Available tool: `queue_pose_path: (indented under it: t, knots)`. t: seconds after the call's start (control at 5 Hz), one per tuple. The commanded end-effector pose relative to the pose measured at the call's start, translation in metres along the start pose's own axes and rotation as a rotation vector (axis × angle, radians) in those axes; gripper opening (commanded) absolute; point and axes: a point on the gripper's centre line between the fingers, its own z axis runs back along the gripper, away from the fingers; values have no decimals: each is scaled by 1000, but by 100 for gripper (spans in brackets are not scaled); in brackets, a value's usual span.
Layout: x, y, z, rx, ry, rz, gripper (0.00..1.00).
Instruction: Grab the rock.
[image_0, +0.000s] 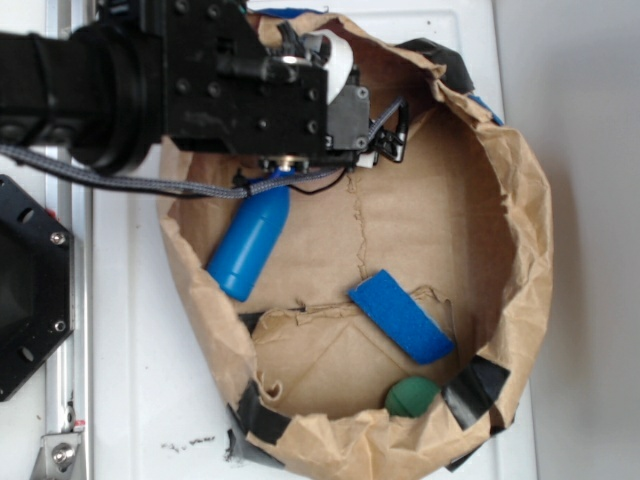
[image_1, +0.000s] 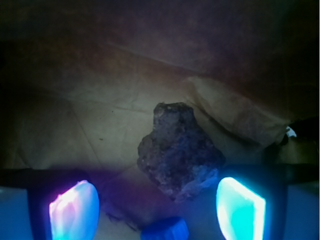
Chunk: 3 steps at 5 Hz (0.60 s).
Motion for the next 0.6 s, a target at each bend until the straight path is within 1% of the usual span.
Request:
queue_pose_path:
  t: [0.0,0.2,0.4]
  knots:
    - [9,11,8,34,5,90,100]
    - [0,45,3,76,11,112,100]
    - [-6,65,3,104,42,114,100]
